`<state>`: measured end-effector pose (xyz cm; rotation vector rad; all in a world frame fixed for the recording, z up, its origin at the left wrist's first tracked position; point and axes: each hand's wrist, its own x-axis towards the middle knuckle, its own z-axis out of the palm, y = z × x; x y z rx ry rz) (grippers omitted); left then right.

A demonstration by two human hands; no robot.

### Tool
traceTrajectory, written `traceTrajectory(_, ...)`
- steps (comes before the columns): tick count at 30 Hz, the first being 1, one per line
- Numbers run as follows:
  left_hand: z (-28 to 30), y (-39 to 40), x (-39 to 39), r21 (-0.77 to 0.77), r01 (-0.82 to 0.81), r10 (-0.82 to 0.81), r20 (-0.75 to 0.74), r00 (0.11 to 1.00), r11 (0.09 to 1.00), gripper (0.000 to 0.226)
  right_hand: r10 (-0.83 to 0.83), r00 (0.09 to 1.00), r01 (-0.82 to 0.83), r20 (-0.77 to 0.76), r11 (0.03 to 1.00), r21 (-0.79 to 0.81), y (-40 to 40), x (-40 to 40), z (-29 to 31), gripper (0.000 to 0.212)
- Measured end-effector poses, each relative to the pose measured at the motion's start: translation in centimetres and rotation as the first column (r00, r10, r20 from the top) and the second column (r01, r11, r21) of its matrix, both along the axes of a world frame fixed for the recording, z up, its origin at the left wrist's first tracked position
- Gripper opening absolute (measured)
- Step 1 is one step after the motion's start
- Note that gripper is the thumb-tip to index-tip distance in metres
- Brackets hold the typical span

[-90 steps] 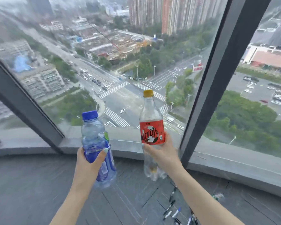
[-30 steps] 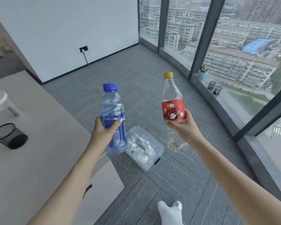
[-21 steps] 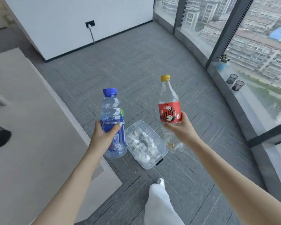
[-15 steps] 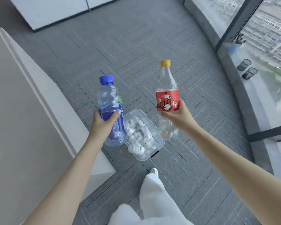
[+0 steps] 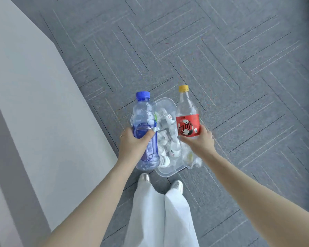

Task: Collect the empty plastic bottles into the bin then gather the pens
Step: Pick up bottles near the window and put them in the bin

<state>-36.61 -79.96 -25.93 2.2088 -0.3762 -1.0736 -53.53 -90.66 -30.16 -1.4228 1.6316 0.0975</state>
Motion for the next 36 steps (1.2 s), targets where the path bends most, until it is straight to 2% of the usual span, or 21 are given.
traceTrajectory(2, -3.7, -0.3, 0.8, 0.073, 0.022, -0.021, -0.017, 1.0, 0.997, 0.047, 0.009, 0.999, -0.007, -0.039, 0.998, 0.063, 0.1, -0.2, -4.0, 0.072)
traceTrajectory(6, -9.0, -0.3, 3.0, 0.151, 0.085, -0.079, -0.047, 0.996, 0.985, 0.056, -0.033, 0.999, 0.026, 0.029, 0.977, 0.212, -0.4, 0.1, -10.0, 0.069)
traceTrajectory(8, -10.7, -0.5, 4.3, 0.186, 0.105, -0.1, -0.035, 0.994, 0.977, 0.05, -0.018, 1.0, 0.015, 0.011, 0.971, 0.24, -0.5, 0.7, -12.4, 0.07)
traceTrajectory(11, -12.9, -1.3, 6.1, 0.192, 0.116, -0.113, -0.025, 0.993, 0.974, 0.044, 0.041, 0.999, -0.033, -0.024, 0.965, 0.26, -0.4, 1.9, -15.3, 0.072)
traceTrajectory(15, -15.2, -3.3, 6.9, 0.197, 0.175, -0.183, 0.025, 0.983, 0.965, 0.054, 0.1, 0.994, -0.086, -0.051, 0.97, 0.228, 0.2, 3.0, -17.7, 0.068)
traceTrajectory(19, -17.0, -5.4, 6.3, 0.182, 0.283, -0.302, 0.08, 0.95, 0.942, 0.055, 0.197, 0.976, -0.17, -0.096, 0.957, 0.234, 0.6, 2.4, -18.4, 0.078)
traceTrajectory(22, -18.3, -7.7, 5.7, 0.23, 0.382, -0.425, 0.182, 0.887, 0.895, 0.057, 0.191, 0.975, -0.162, -0.112, 0.961, 0.223, 0.0, 1.5, -18.0, 0.072)
traceTrajectory(26, -19.9, -10.7, 5.0, 0.356, 0.529, -0.632, 0.323, 0.705, 0.771, 0.061, 0.14, 0.983, -0.115, -0.117, 0.973, 0.199, -1.2, -0.5, -17.3, 0.066)
traceTrajectory(30, -21.7, -13.1, 5.4, 0.401, 0.601, -0.722, 0.398, 0.566, 0.692, 0.069, 0.128, 0.986, -0.108, -0.11, 0.98, 0.168, -1.5, -2.1, -17.0, 0.064)
traceTrajectory(33, -22.3, -14.1, 6.2, 0.436, 0.606, -0.746, 0.345, 0.57, 0.665, 0.081, 0.117, 0.988, -0.099, -0.099, 0.981, 0.169, -1.5, -2.3, -16.9, 0.062)
traceTrajectory(36, -21.9, -13.6, 6.6, 0.429, 0.62, -0.75, 0.288, 0.596, 0.657, 0.077, 0.109, 0.991, -0.094, -0.082, 0.98, 0.173, -1.2, -1.9, -16.7, 0.061)
